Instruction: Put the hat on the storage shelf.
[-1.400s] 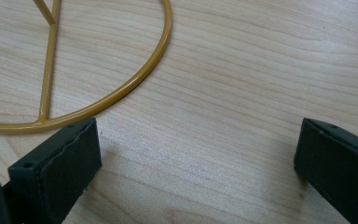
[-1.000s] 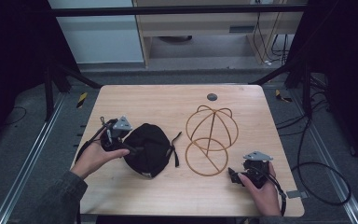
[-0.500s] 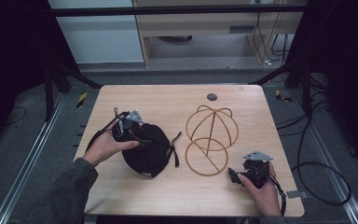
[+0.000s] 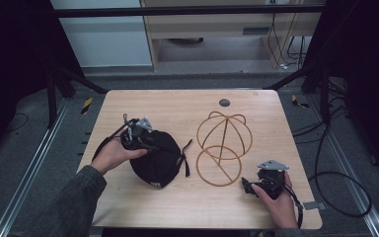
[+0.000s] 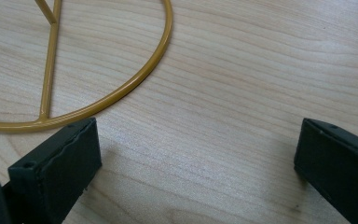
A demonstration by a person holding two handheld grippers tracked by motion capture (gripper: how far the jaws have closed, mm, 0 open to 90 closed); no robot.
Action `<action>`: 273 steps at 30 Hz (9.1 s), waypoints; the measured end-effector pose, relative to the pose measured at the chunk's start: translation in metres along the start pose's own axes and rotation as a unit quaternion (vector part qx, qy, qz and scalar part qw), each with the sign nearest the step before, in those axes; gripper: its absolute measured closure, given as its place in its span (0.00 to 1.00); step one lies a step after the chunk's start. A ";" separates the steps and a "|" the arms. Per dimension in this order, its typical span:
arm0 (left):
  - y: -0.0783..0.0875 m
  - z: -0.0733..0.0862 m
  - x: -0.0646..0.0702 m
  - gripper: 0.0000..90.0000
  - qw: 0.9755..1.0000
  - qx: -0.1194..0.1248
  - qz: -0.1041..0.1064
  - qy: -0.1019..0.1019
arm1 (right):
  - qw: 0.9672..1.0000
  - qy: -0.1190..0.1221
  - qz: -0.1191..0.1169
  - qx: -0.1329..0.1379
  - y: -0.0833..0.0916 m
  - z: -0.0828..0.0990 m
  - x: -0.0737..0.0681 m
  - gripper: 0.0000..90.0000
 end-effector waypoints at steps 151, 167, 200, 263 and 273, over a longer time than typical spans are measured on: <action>0.169 -0.211 0.147 0.83 0.968 0.105 -0.064 -0.219 | 1.000 -0.003 0.002 -0.001 0.000 0.000 0.000 0.01; 0.134 -0.242 0.158 0.83 0.968 0.102 -0.039 -0.224 | 1.000 -0.003 0.002 -0.001 0.000 0.000 0.000 0.01; 0.067 -0.247 0.141 0.83 0.978 0.061 -0.016 -0.199 | 1.000 -0.002 0.002 -0.001 0.000 0.000 0.000 0.01; 0.072 -0.182 0.127 0.13 0.985 0.095 -0.037 -0.142 | 1.000 -0.003 0.003 -0.002 0.000 0.000 0.000 0.01; 0.078 -0.158 0.122 0.10 0.987 0.107 -0.031 -0.116 | 1.000 -0.001 0.003 -0.001 0.000 0.000 0.000 0.01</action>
Point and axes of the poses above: each handheld gripper's, and its own axes: y roughly backward along the jaws, z roughly out of its underside, x roughly to its right, the point moved 9 cm from there along -y, roughly forward along the jaws, and after that the axes turned 11 degrees about z, right-handed, at the moved point
